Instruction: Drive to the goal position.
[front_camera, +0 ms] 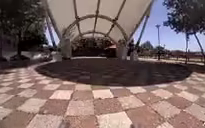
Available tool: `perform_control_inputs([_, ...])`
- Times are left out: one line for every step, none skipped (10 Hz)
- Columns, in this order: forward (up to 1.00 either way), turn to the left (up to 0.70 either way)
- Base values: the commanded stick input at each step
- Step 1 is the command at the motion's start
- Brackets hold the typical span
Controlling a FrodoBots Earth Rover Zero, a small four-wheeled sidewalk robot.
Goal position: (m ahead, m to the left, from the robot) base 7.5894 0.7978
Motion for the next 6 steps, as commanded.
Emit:
perform_control_inputs([0.7, 0.26])
perform_control_inputs([0.7, 0.0])
perform_control_inputs([0.7, 0.0])
perform_control_inputs([0.7, 0.0])
perform_control_inputs([0.7, 0.0])
perform_control_inputs([0.7, 0.0])
